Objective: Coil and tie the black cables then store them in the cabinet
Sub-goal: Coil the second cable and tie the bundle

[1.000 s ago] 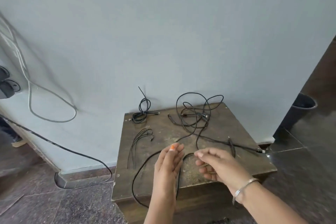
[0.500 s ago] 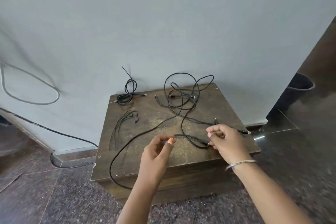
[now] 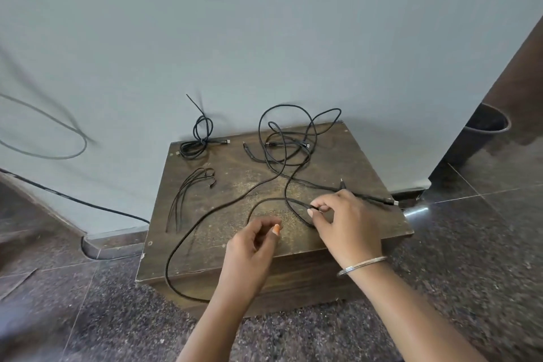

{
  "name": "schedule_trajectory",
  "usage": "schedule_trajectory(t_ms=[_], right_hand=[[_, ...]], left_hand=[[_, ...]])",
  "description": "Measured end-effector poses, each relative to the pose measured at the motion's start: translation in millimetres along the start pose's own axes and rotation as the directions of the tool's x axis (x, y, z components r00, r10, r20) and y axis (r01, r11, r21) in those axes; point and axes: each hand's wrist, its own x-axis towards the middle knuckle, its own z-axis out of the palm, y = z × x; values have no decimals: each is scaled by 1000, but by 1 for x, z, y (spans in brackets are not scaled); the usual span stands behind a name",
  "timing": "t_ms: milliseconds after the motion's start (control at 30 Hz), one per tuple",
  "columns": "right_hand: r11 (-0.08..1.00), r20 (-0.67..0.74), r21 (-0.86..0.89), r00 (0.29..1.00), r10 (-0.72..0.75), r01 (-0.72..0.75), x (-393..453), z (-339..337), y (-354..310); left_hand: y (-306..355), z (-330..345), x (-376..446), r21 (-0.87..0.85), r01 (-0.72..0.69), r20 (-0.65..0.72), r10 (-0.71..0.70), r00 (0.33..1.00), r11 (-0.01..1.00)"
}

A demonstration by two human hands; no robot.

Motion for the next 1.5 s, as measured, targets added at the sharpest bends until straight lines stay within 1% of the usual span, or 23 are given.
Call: schedule_trajectory(t_ms=[67,167,267,400,467,533,600,700,767,833,933,1033,1100,1133,1167,1200,1267,1300,1333,1367,1400,1433,1500], right_hand=[[996,-66,43,995,-78,81,-7,-2,-13],[980,-70,57,980,-188,192,-21,-2,-29],[960,-43,28,960,-276,278,-31,0,-39],[919,-8,12,919,-395,395,-37,-2,-47],[897,9,69,899,-438,437,-37,-4,-51],[878,23,186,892,-452,441,-36,-7,-53],[849,27,368,909,-416,378,-32,-11,-53],[767,38,624,974,-225,153,-23,-15,-48],[685,124,728,985,-123,-6,-13,-17,-42],[640,240,762,961,-141,-97,-7,-17,-38],[652,345,751,904,-253,-104,-7,-12,-40],[690,352,719,900,-258,-84,-11,-3,-44],[665,348,736,914,-208,-128,-12,0,-44],[618,362,763,917,-166,-190,-13,0,-44],[540,401,792,910,-108,-286,-15,0,-44],[415,472,811,880,-52,-411,-18,1,-45],[102,634,770,773,-16,-629,-22,5,-48],[-23,686,727,727,-19,-686,-24,7,-49],[-121,720,687,694,-20,-716,-26,8,-50],[-192,740,656,672,-24,-730,-26,8,-50],[-239,751,635,659,-30,-735,-26,7,-50],[-257,756,624,653,-37,-738,-26,6,-50],[-245,766,613,641,-50,-751,-26,4,-49]], left_hand=[[5,2,-1,-173,82,19,-80,997,982],[14,-1,-2,-395,195,68,-183,981,898],[16,-5,-3,-478,231,134,-190,973,847],[16,-11,-3,-551,262,148,-216,965,792],[17,-13,-4,-614,299,175,-243,954,730],[18,-15,-4,-661,326,204,-255,945,676],[19,-17,-3,-697,349,235,-260,937,626],[21,-19,-2,-724,384,309,-229,923,572],[22,-20,-4,-723,397,359,-184,915,565],[22,-22,-6,-730,401,396,-136,908,553],[23,-26,-8,-767,412,423,-96,901,491],[23,-28,-9,-808,430,435,-85,896,403],[24,-28,-10,-828,447,449,-76,890,339],[25,-27,-10,-835,457,461,-64,885,308],[27,-26,-11,-837,472,478,-48,877,276],[29,-26,-10,-835,495,503,-29,864,241],[32,-24,-10,-829,524,534,-4,845,196],[33,-23,-9,-830,527,535,-5,845,180],[33,-22,-9,-835,527,532,-8,847,157],[33,-22,-8,-844,520,523,-13,852,131],[33,-22,-7,-856,507,508,-19,861,102],[32,-22,-7,-871,485,485,-25,874,78],[30,-25,-5,-902,428,426,-50,904,52]])
